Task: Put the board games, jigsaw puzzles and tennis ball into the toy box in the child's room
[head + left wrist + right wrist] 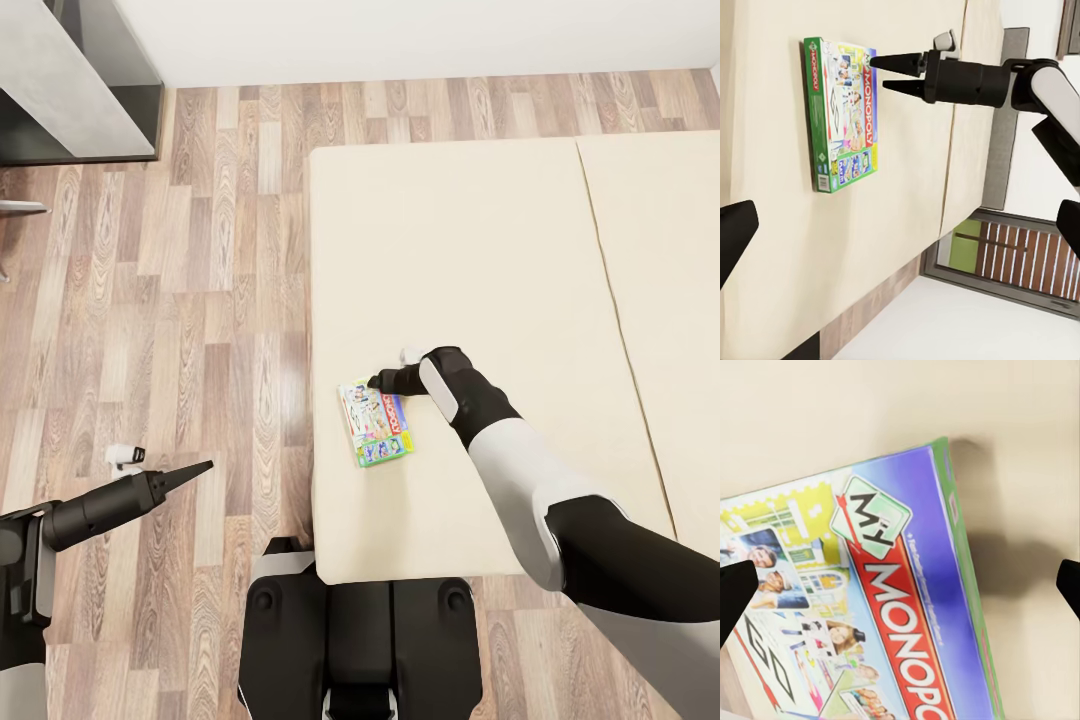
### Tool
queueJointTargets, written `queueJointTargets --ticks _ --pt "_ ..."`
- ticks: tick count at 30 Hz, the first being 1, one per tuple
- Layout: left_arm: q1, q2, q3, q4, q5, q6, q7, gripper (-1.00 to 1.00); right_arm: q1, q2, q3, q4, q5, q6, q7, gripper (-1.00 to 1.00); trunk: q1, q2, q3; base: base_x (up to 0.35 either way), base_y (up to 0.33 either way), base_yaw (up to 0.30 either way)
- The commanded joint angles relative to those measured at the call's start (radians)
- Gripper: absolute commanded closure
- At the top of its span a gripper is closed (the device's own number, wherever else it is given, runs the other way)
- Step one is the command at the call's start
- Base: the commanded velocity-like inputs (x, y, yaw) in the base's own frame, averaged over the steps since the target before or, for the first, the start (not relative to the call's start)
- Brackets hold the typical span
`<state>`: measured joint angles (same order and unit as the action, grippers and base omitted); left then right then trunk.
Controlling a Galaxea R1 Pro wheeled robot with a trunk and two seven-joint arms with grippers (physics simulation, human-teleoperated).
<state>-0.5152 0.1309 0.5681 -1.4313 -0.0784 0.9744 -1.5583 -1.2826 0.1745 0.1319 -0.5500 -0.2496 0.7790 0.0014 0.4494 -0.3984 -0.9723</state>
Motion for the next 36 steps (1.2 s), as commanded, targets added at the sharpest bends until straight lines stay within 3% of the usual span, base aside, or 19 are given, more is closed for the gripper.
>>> queueJointTargets --ticks 1,25,36 --pt "0.0 0.0 0.001 -0.001 -0.008 0.01 -0.008 -1.0 -0.001 0.0 0.001 -0.001 0.0 0.005 0.0 -1.0 0.001 -0.002 -0.001 0.0 0.0 0.0" --pt "0.0 0.001 0.001 0.0 -0.009 0.01 -0.008 -1.0 -0.001 0.0 0.001 0.001 -0.007 0.013 0.008 -1.0 0.001 -0.002 -0.001 0.0 0.0 0.0" --pt "0.0 0.0 0.001 0.0 -0.008 0.01 -0.009 -1.0 -0.001 0.0 0.002 0.012 -0.008 0.051 0.019 -1.0 0.001 -0.002 -0.001 0.0 0.0 0.0"
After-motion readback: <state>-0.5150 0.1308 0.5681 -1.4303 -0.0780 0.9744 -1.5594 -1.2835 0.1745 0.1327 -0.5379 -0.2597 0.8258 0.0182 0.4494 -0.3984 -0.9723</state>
